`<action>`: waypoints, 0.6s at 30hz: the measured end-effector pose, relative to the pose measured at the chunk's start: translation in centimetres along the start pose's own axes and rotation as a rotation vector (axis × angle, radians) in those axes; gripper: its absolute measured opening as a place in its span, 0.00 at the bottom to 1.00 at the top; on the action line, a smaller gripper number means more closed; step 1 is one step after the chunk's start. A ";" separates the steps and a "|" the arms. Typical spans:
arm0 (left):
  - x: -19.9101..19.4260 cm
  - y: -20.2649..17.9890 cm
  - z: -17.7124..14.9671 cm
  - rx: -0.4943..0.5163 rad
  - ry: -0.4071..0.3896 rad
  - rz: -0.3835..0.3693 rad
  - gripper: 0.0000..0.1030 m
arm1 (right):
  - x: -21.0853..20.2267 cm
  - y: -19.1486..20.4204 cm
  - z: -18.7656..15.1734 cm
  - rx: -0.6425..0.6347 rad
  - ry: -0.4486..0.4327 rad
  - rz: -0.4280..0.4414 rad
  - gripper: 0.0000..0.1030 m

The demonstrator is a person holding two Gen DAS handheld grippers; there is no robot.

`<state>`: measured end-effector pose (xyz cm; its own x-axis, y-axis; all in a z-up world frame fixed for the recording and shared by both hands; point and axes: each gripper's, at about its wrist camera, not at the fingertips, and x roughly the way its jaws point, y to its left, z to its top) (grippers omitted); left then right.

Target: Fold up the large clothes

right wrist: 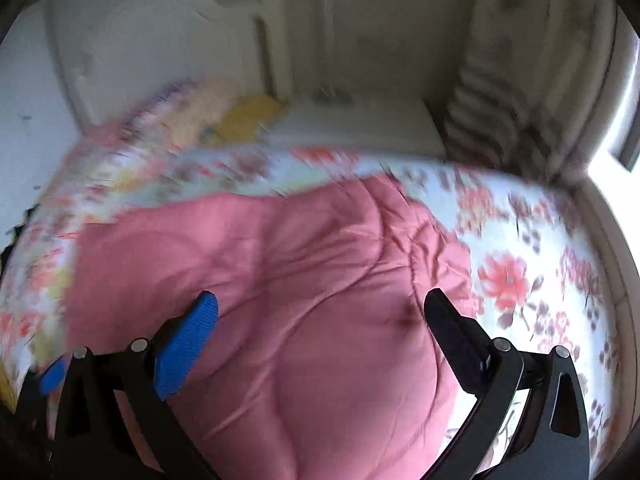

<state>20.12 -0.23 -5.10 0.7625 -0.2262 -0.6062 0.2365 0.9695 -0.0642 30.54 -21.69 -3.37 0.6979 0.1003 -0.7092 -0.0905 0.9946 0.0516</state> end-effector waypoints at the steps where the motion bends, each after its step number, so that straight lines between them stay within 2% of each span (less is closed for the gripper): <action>1: -0.3 -0.1 0.4 0.007 0.010 0.014 0.98 | -1.7 0.7 -0.4 -0.037 -0.045 -0.006 0.96; 2: -0.9 -0.2 1.0 0.020 0.005 0.040 0.98 | -2.8 0.8 -0.8 -0.055 -0.069 -0.017 0.96; 4: -3.0 -0.5 3.0 0.048 -0.055 0.143 0.98 | -4.3 0.6 -1.5 -0.073 -0.104 -0.033 0.96; 5: -3.8 -0.5 4.1 0.050 -0.083 0.160 0.98 | -4.6 0.4 -1.8 -0.071 -0.114 -0.042 0.96; 6: -4.6 -0.4 5.3 0.042 -0.107 0.140 0.98 | -4.7 0.0 -2.0 -0.067 -0.120 -0.054 0.96; 9: -5.1 0.2 10.5 0.008 -0.121 0.002 0.98 | -3.7 -0.7 -2.7 -0.051 -0.097 -0.041 0.96; 11: -3.6 -0.6 13.0 0.013 -0.101 -0.003 0.98 | -2.7 -0.6 -3.2 -0.046 -0.071 -0.038 0.96; 13: -0.6 -1.3 15.1 0.024 -0.049 0.010 0.98 | -2.4 -0.3 -3.4 -0.056 -0.066 -0.035 0.96; 16: 3.7 -1.3 15.9 0.020 0.024 0.027 0.98 | -2.6 -0.1 -3.0 -0.084 -0.069 -0.047 0.96; 18: 7.8 -1.1 14.2 0.034 0.116 0.088 0.98 | -2.4 0.0 -2.7 -0.099 -0.055 -0.064 0.96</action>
<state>34.35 -4.36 1.55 0.7072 -0.1258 -0.6957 0.1934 0.9809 0.0192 27.01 -21.97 -3.56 0.7421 0.0409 -0.6691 -0.1125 0.9916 -0.0642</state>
